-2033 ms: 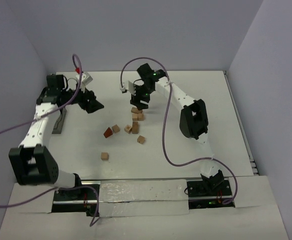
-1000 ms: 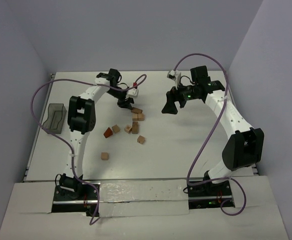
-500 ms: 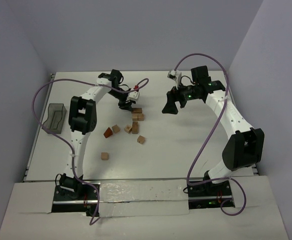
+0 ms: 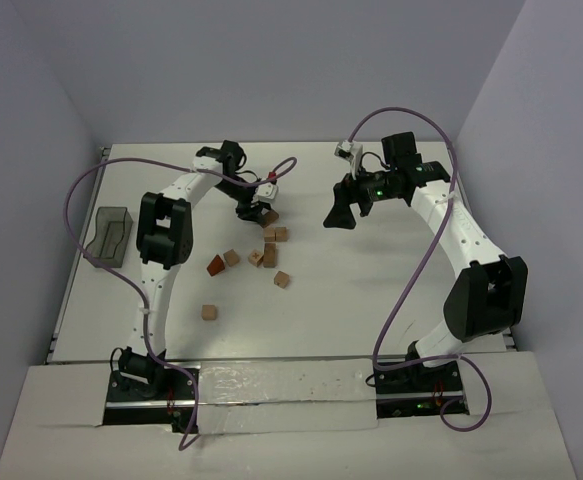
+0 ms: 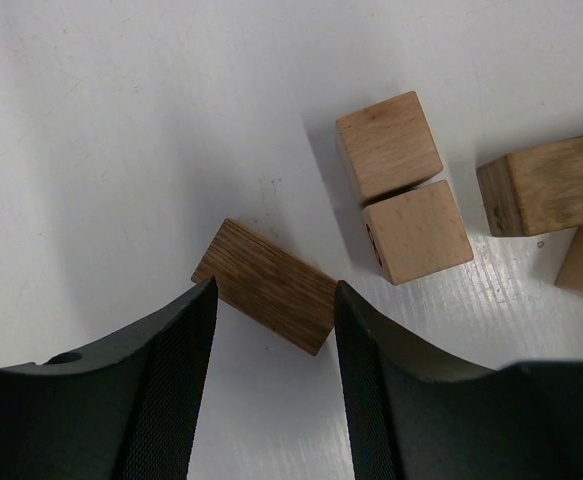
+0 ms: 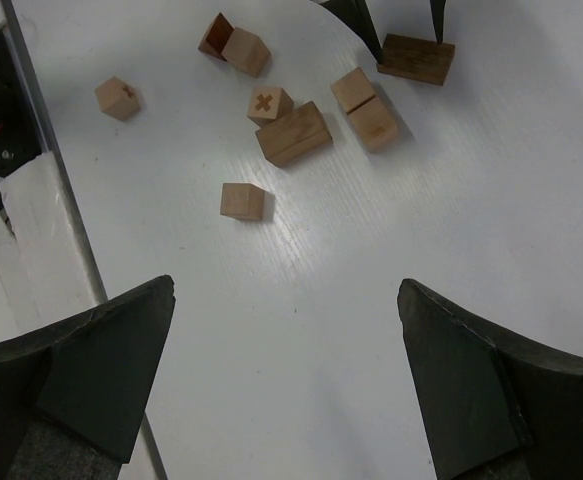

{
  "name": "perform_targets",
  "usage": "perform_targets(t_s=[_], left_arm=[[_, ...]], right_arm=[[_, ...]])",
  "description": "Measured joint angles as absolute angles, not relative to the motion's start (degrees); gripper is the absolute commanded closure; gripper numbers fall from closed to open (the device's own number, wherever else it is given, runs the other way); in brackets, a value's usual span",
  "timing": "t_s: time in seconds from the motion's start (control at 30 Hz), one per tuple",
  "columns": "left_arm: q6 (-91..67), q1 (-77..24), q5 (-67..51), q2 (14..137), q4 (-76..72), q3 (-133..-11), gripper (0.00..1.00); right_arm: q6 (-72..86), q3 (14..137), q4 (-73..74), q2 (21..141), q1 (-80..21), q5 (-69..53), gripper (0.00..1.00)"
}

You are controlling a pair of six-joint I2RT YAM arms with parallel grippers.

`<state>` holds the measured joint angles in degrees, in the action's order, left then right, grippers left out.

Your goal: Build the wood block tower

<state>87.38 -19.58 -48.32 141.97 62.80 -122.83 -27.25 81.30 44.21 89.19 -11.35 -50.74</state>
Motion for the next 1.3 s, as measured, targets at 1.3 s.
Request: perform_targets(t_s=[1.3], left_arm=[[89.01,-14.06,-41.37,136.51,68.89,-115.73,0.3]], right_arm=[[-27.94,80.13,44.6,89.17,-11.2,-51.96,0.0]])
